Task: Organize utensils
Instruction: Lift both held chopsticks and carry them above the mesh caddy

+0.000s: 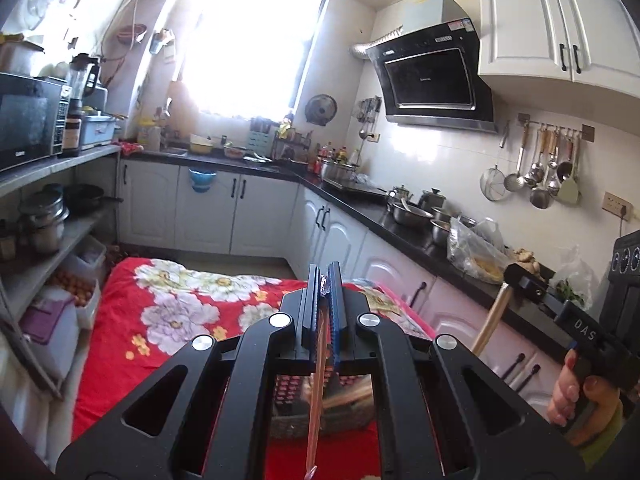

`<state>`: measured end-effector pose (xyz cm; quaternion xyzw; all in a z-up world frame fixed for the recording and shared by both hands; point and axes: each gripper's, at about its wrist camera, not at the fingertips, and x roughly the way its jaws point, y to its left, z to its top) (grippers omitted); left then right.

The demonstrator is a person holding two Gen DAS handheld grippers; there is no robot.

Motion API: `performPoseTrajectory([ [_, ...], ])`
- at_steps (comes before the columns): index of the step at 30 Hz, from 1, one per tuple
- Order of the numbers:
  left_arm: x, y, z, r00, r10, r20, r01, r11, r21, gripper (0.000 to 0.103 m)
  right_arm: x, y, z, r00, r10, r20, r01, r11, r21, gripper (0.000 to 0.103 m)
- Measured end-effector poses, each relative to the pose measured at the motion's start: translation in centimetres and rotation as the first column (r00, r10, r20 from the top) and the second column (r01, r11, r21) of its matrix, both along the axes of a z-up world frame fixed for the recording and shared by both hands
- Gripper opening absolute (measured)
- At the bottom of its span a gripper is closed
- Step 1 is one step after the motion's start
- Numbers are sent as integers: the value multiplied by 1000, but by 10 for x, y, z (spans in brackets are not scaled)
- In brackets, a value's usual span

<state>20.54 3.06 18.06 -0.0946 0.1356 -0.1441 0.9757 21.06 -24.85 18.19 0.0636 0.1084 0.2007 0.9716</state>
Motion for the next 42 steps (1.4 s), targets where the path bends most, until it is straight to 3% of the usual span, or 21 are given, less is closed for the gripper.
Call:
performPoseTrajectory([
  [10,34,13,20,998,59,33,-58,998,-16,2,26,1,16,997,-58,51,59,998,-34,7],
  [19,59,4,16,996,74,51,-73,997,-24,2,50,3,20,993,-80,88,84,996,-38,7],
  [28,71,-13,6,992,65,105,-64,998,-6,2,78,12,-2,994,-80,75,84,995,-46,8],
  [42,93,-23,-38,999,34,24,-34,999,0,2,100,37,-43,999,-38,23,40,997,-66,8],
])
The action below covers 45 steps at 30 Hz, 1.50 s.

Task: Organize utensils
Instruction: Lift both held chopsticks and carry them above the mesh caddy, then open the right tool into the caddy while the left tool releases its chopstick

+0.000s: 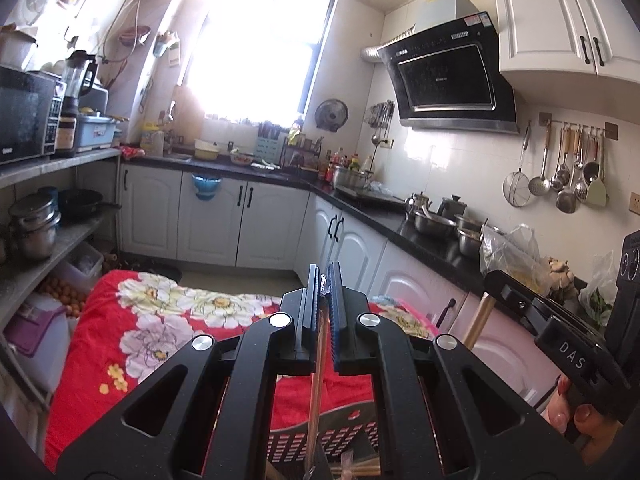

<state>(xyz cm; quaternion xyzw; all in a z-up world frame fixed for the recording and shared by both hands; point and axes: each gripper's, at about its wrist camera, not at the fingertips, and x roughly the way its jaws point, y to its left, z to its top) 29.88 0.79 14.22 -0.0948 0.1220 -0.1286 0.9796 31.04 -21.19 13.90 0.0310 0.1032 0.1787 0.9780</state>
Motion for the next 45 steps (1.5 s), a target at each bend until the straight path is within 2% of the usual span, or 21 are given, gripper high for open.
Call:
performPoseTrajectory([
  [14,1,4,-41,996,-16,-89,18,1000,20,2,5,8,-48,990,-17,-138,14,1000,-26,8],
  [26,-13,11,-54,986,-6,-167,10,1000,24,2,-12,2,-51,981,-10,-192,2,999,-43,9],
  [29,-18,15,-54,983,0,-185,5,1000,22,3,-16,-2,-50,978,-19,-206,11,999,-39,14],
  [33,-22,21,-53,977,-6,-213,6,1000,-1,16,-23,-6,-49,976,-25,-217,18,999,-38,21],
  [36,-27,24,-53,974,-5,-225,4,1000,-6,21,-29,-8,-48,975,-31,-219,22,999,-42,26],
  [39,-32,26,-53,968,-21,-249,14,1000,-27,33,-35,-12,-46,974,-30,-223,22,999,-37,32],
  [45,-50,30,-48,968,-28,-251,19,999,-38,50,-50,-16,-44,974,-23,-224,16,999,-34,43],
])
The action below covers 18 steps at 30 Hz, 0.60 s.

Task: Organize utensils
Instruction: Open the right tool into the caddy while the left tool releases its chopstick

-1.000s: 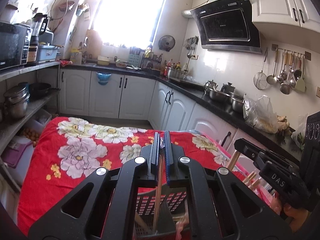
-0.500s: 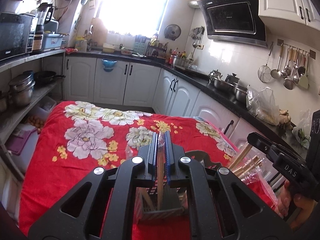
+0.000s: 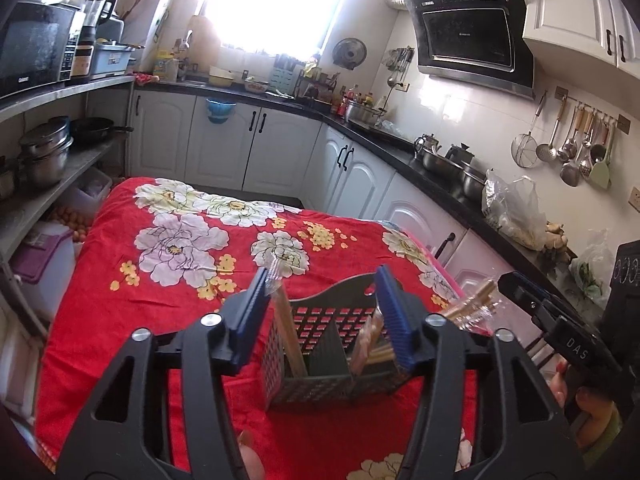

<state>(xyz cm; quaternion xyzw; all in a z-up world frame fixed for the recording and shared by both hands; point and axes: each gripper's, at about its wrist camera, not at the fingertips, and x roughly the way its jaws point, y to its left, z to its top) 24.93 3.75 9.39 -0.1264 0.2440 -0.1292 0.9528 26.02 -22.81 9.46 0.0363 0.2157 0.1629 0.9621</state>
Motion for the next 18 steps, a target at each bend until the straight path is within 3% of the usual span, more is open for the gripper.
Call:
performPoseTrajectory([
  [13,-48,6,-2,999,43,-26,-42,998,49,88,-45,-3,-13,999,43,-13,-43,999,-14,69],
  [18,-69,1,-9,999,40,-27,-38,996,83,92,-63,-4,-20,998,61,-18,-62,998,-4,81],
])
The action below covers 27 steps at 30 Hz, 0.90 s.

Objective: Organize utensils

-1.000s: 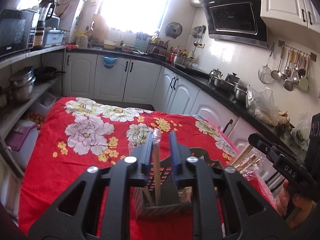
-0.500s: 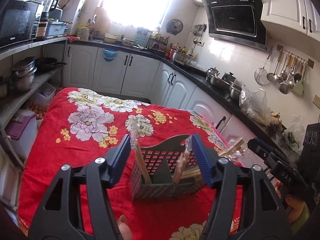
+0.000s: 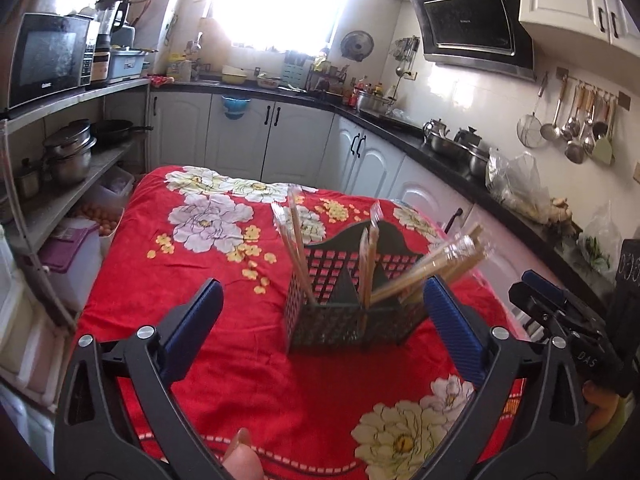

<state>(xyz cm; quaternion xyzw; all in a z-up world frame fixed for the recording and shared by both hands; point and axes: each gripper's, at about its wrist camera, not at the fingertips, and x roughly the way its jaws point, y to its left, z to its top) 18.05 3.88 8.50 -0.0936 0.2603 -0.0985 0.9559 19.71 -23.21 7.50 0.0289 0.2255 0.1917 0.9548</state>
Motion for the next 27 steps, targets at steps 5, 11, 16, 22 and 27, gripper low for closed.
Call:
performPoseTrajectory([
  [5,-17,-6,-14,1000,-5,-27,5,1000,-9,92,-19,3,-9,1000,29,-11,-29,1000,-9,89],
  [11,-31,-11,-33,998,38,-53,-39,999,-15,92,-34,7,-28,998,50,-27,-51,997,-50,93],
  [16,-43,-14,-46,996,78,-44,-79,997,-11,92,-45,5,-41,999,42,-19,-43,998,-56,96],
  [22,-51,-18,-63,994,104,-36,-103,995,14,92,-53,5,-62,1000,28,1,-27,997,-67,96],
  [27,-58,-24,-79,994,106,-20,-105,994,20,92,-58,1,-75,999,-28,34,30,998,-60,96],
])
